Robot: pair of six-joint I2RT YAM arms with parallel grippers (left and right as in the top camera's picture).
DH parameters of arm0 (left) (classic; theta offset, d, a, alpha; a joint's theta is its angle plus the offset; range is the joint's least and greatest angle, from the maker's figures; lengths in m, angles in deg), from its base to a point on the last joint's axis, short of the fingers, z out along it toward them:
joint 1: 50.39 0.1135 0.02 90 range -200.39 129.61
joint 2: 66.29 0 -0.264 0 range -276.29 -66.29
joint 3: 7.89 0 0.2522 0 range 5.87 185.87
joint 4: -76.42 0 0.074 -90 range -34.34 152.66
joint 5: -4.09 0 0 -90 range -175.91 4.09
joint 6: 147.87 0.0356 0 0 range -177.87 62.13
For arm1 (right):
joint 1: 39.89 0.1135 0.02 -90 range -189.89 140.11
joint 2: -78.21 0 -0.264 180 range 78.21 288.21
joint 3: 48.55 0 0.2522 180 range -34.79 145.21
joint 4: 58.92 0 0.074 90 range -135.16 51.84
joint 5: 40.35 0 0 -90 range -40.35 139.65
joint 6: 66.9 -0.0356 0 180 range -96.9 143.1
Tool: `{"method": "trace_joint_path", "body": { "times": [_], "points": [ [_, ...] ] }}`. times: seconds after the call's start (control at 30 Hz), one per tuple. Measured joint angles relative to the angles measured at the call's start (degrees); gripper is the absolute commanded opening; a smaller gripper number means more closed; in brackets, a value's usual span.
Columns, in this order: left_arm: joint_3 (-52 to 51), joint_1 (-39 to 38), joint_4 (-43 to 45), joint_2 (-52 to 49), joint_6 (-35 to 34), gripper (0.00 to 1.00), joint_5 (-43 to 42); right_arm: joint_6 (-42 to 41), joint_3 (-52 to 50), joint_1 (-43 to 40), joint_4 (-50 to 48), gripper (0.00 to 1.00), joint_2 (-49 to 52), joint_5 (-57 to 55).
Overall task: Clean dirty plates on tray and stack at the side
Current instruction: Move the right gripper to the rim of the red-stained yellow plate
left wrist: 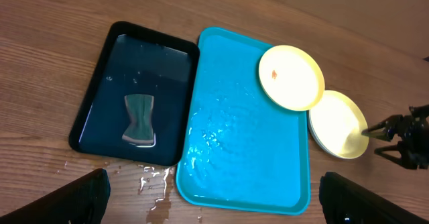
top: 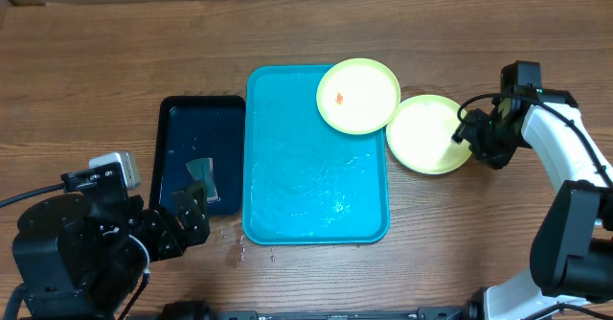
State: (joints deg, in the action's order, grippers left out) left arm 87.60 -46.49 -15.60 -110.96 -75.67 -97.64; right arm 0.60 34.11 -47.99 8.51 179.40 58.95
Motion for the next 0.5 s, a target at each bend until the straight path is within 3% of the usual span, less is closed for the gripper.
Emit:
{"method": "trace_joint_path", "body": {
  "times": [0.27, 0.5],
  "points": [
    [0.00, 0.00, 0.00, -0.02, 0.00, 1.00, -0.02, 1.57, 0.31, 3.13, -12.00, 0.63, 0.00, 6.36],
    [0.00, 0.00, 0.00, -0.02, 0.00, 1.00, 0.00, 1.73, 0.33, 11.74, -22.08, 0.63, 0.00, 1.97]
  ]
}}
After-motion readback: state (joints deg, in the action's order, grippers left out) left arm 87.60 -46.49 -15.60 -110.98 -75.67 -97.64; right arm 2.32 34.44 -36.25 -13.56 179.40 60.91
